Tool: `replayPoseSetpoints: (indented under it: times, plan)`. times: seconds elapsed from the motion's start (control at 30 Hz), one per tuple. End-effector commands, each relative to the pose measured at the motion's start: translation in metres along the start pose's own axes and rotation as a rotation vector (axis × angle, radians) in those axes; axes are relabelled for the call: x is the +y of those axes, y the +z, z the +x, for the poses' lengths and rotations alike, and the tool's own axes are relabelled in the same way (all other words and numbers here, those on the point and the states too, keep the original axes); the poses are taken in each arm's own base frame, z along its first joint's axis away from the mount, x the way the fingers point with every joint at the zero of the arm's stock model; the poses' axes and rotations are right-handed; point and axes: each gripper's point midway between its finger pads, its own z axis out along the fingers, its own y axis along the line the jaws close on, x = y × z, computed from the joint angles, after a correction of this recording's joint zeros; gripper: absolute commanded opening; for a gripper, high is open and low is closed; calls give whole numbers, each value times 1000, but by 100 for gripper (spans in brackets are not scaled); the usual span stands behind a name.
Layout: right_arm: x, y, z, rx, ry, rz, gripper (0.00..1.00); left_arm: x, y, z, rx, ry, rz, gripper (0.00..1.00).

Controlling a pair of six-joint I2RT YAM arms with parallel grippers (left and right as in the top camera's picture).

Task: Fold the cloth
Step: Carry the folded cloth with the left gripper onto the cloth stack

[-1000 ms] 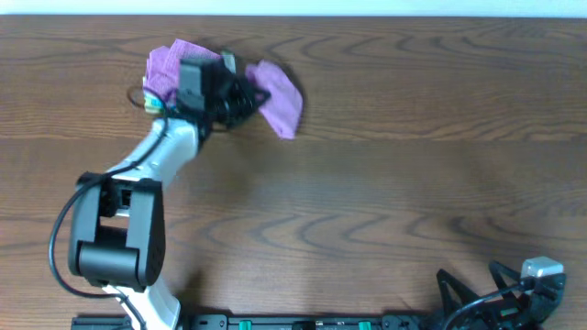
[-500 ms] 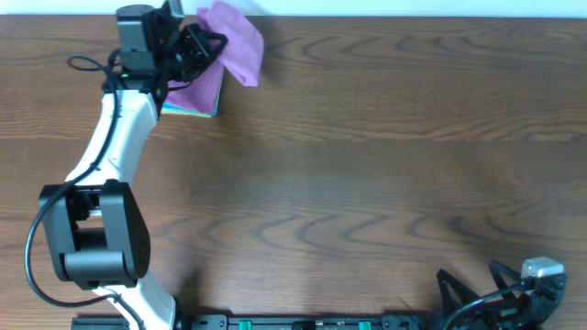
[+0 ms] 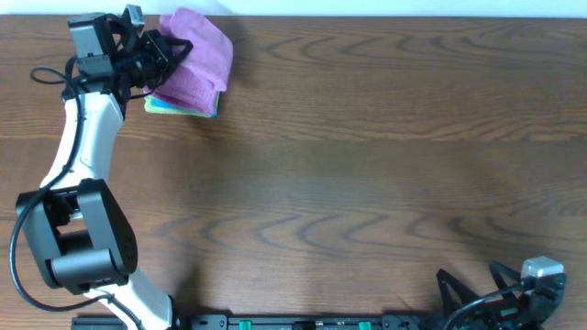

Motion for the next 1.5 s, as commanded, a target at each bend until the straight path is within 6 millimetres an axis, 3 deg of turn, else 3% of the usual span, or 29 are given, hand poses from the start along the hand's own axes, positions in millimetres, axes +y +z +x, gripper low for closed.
replayPoseSetpoints:
  times: [0.0,0.33,0.73,1.07,1.37,1.47]
  plan:
    - [-3,1,0,-5,13,15,99,-10,-7,-6,-19,74,-4,6]
    - [-3,1,0,-5,13,15,99,13,-7,-19,-89,102,-126,6]
    - [-3,1,0,-5,13,15,99,48,22,-18,-71,78,-138,6]
    - [-3,1,0,-5,13,15,99,75,33,-17,-67,51,-180,6]
    - [-3,1,0,-5,13,15,99,80,31,-20,-87,51,-207,6]
    - [-3,1,0,-5,13,15,99,87,29,-23,-99,44,-236,17]
